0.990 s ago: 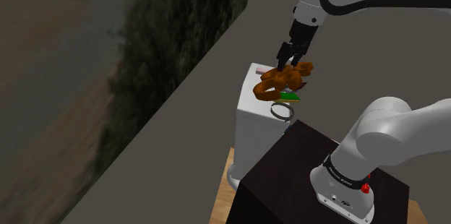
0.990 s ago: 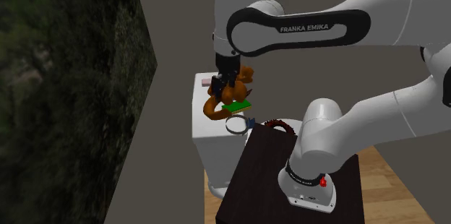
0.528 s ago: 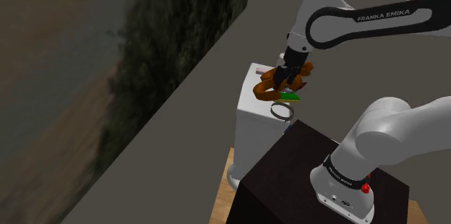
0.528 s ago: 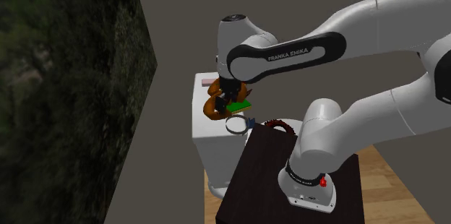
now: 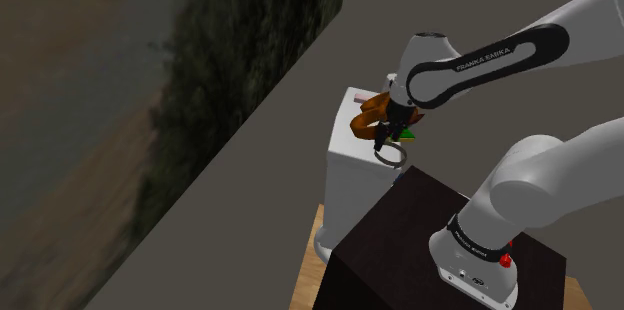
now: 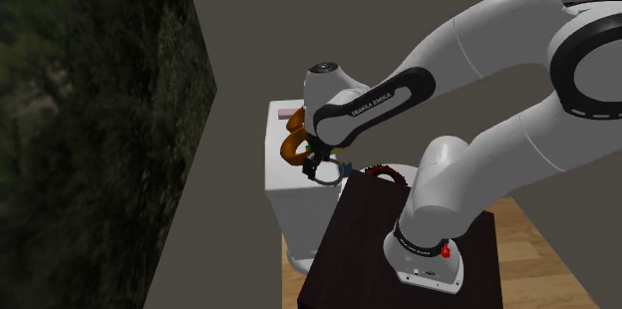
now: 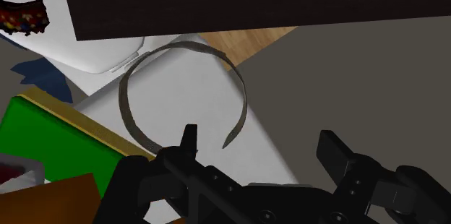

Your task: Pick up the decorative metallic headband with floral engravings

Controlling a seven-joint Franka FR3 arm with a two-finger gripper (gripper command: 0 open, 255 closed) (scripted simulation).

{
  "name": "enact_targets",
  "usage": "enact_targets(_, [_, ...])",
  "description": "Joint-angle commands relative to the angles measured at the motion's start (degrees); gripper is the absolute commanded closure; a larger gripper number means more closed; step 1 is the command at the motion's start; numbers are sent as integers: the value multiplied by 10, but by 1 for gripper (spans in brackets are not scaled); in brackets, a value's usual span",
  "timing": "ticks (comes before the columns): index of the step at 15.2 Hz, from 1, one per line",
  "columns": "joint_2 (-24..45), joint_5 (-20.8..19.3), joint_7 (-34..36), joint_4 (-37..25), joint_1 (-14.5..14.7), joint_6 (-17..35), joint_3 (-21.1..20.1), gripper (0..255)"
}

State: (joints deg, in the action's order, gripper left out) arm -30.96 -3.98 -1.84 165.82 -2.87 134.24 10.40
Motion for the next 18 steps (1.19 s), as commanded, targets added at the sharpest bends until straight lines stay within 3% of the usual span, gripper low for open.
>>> enact_targets(1, [27, 0, -3, 10, 1, 37, 5, 0])
enact_targets(9, [91, 6, -11, 26, 7, 116, 13, 0])
enact_targets(10, [91, 6, -11, 26, 8, 116, 13, 255])
enact_targets(18, [91, 6, -11, 26, 8, 116, 13, 255])
